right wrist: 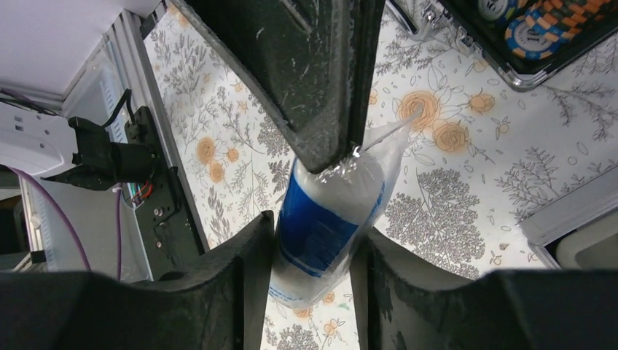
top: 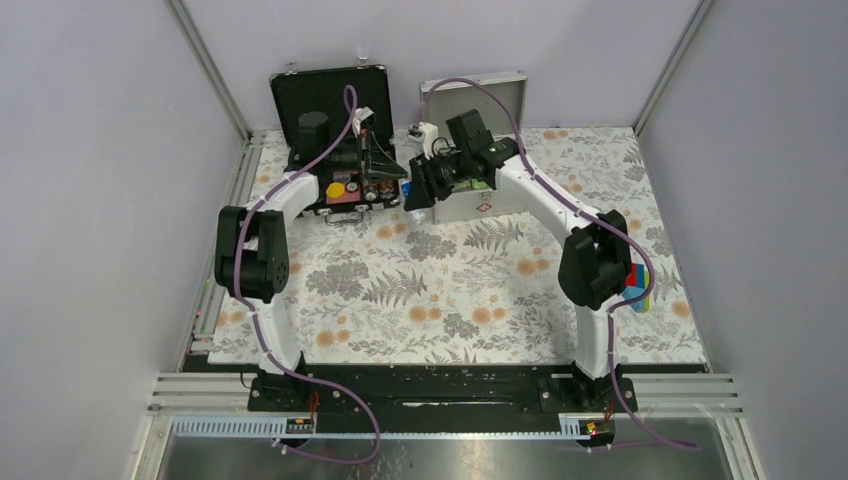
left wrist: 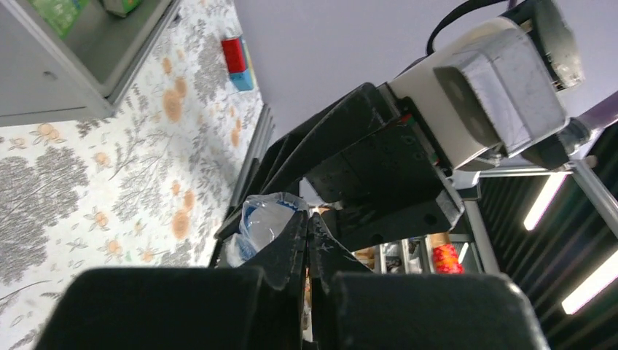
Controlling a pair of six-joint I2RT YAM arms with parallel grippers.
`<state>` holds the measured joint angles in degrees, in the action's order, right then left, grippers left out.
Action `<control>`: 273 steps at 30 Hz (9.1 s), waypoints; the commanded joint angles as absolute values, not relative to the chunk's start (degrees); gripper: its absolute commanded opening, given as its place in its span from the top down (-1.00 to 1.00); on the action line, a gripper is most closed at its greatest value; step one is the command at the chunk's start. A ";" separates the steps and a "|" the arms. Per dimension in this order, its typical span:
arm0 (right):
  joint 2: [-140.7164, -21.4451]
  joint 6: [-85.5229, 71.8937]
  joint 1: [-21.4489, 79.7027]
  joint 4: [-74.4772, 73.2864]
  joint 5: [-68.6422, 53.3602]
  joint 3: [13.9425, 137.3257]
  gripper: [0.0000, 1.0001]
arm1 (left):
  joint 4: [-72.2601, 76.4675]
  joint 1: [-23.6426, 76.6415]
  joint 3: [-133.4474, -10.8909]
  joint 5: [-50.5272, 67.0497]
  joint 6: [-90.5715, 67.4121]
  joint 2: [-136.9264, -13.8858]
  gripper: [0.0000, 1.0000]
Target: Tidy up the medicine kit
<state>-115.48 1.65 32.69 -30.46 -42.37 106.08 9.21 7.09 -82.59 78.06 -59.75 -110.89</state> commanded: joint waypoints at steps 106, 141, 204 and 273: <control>-125.74 -23.81 7.18 -21.82 -5.18 129.18 -0.59 | -52.14 3.91 -96.91 20.20 3.64 -92.17 -0.98; -100.75 -35.85 5.37 32.09 -53.27 60.36 -0.88 | -33.15 16.82 -110.67 57.19 -13.94 -118.71 -0.78; -101.71 -40.90 9.86 47.22 -42.02 56.73 -0.79 | -35.67 23.20 -126.82 50.99 -8.28 -133.04 -0.74; -79.69 -2.08 7.39 -34.58 20.42 85.22 -0.99 | -29.97 3.33 -91.46 2.13 0.18 -94.57 -0.98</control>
